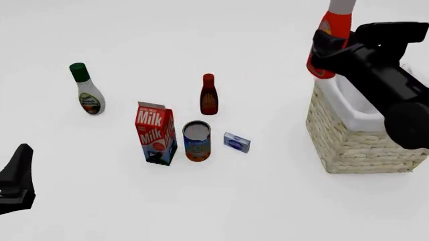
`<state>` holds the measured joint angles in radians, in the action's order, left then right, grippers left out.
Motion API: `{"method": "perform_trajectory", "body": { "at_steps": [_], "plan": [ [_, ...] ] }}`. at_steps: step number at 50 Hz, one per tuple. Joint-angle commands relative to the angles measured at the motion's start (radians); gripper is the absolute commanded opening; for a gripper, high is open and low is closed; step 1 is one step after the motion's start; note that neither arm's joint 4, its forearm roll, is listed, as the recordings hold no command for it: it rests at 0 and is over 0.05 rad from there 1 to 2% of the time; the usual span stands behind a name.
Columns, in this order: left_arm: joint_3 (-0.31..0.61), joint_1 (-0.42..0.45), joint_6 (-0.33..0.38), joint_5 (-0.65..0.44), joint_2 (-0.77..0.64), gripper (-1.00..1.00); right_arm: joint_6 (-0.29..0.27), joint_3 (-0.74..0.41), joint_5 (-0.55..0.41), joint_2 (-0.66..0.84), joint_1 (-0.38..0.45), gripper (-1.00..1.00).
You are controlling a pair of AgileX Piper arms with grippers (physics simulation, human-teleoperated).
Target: Pick the ketchup and place it in the basket.
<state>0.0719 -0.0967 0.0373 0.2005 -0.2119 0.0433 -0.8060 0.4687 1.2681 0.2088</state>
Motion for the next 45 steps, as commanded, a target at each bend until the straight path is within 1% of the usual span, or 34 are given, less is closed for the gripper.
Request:
{"method": "perform_trajectory", "body": {
  "at_steps": [1,2,3,7,15,22,24,29,38,45],
  "plan": [
    [-0.052,-0.021,0.005,0.081,-0.041,1.00,0.012,-0.025,0.010,0.026,-0.063,-1.00],
    [-0.053,-0.018,0.007,0.084,-0.043,1.00,-0.001,-0.028,0.011,0.029,-0.073,-1.00],
    [-0.053,-0.018,0.007,0.084,-0.043,1.00,-0.001,-0.028,0.011,0.029,-0.073,-1.00],
    [-0.054,-0.023,0.006,0.086,-0.045,1.00,0.012,-0.033,0.014,0.039,-0.092,-1.00],
    [-0.057,-0.025,0.010,0.101,-0.063,1.00,0.013,-0.037,0.028,0.063,-0.136,-1.00],
    [-0.056,-0.027,0.013,0.098,-0.058,1.00,0.021,-0.046,0.027,0.073,-0.162,-1.00],
    [-0.056,-0.027,0.013,0.096,-0.056,1.00,0.016,-0.047,0.026,0.074,-0.165,-1.00],
    [-0.059,-0.028,0.015,0.109,-0.068,1.00,0.036,-0.051,0.033,0.088,-0.194,-1.00],
    [-0.062,-0.029,0.020,0.126,-0.085,1.00,0.033,-0.054,0.039,0.099,-0.225,-1.00],
    [-0.066,-0.028,0.024,0.148,-0.105,1.00,0.043,-0.064,0.042,0.118,-0.252,-1.00]
  ]
}}
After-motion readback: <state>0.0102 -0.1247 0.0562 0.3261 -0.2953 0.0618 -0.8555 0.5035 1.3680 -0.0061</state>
